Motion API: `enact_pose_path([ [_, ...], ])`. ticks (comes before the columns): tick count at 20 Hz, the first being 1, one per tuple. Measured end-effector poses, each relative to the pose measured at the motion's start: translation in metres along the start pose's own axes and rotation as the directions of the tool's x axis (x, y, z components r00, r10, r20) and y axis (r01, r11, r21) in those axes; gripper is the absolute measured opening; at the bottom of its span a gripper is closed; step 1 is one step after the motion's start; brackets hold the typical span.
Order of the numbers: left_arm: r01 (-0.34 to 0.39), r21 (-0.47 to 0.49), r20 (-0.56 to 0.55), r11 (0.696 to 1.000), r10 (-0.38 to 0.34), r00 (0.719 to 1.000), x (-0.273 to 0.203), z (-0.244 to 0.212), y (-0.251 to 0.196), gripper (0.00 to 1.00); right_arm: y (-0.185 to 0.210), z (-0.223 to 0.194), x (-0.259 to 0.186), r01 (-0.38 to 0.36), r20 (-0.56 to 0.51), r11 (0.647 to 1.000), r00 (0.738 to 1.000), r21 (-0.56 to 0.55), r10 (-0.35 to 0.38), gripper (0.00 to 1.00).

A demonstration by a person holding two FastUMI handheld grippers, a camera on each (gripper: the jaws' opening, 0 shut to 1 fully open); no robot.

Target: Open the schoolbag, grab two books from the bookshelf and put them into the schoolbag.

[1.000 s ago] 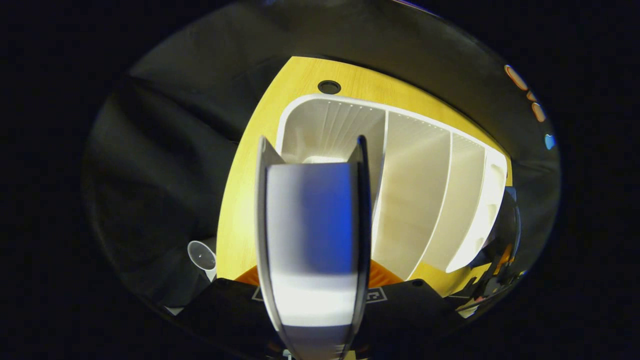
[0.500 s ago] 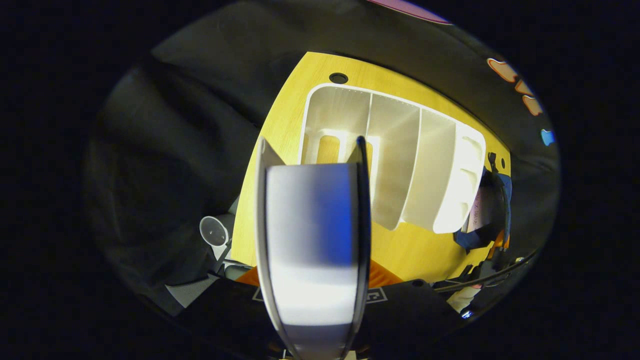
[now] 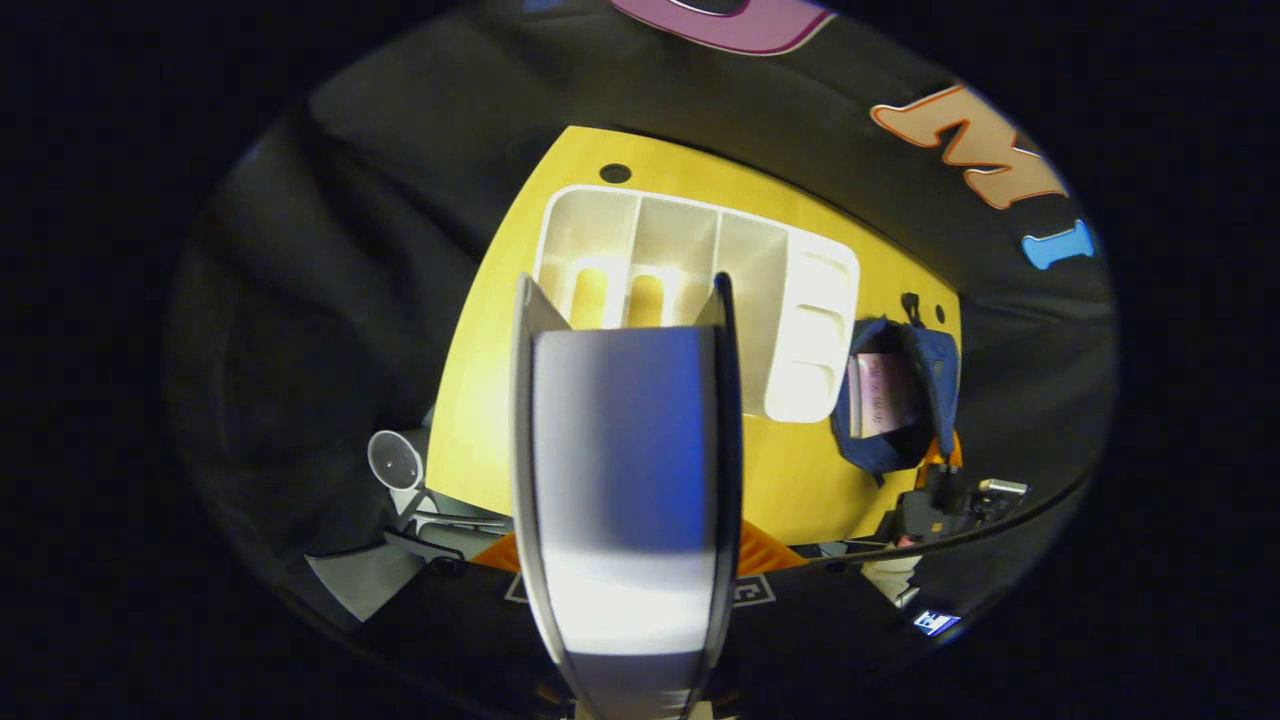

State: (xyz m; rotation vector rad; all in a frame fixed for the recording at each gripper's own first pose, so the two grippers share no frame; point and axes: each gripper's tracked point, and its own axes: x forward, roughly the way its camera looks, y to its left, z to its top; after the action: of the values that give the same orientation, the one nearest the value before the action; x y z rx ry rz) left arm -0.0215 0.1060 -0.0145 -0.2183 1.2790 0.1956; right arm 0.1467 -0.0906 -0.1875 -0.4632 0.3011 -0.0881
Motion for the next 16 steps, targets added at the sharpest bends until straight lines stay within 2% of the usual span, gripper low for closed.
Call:
enact_pose_path([
  [4,0.09,0.054,-0.017,0.994,-0.089,0.996,0.004,-0.016,-0.051,0.41,-0.001,-0.001,0.0,-0.011,0.005,1.0,1.0,0.005,0.01,0.08],
  [8,0.201,0.106,-0.068,0.974,-0.194,0.979,0.014,-0.031,-0.106,0.41,-0.002,-0.002,-0.001,-0.02,0.011,1.0,1.0,-0.003,0.02,0.08],
  [12,0.298,0.182,-0.085,0.937,-0.287,0.954,0.039,-0.029,-0.16,0.4,0.0,-0.002,-0.001,-0.031,0.011,0.999,0.999,-0.007,0.031,0.07],
  [16,0.403,0.177,-0.111,0.898,-0.389,0.914,0.08,-0.03,-0.213,0.4,-0.002,0.0,0.0,-0.031,0.009,0.999,0.999,0.01,0.031,0.08],
])
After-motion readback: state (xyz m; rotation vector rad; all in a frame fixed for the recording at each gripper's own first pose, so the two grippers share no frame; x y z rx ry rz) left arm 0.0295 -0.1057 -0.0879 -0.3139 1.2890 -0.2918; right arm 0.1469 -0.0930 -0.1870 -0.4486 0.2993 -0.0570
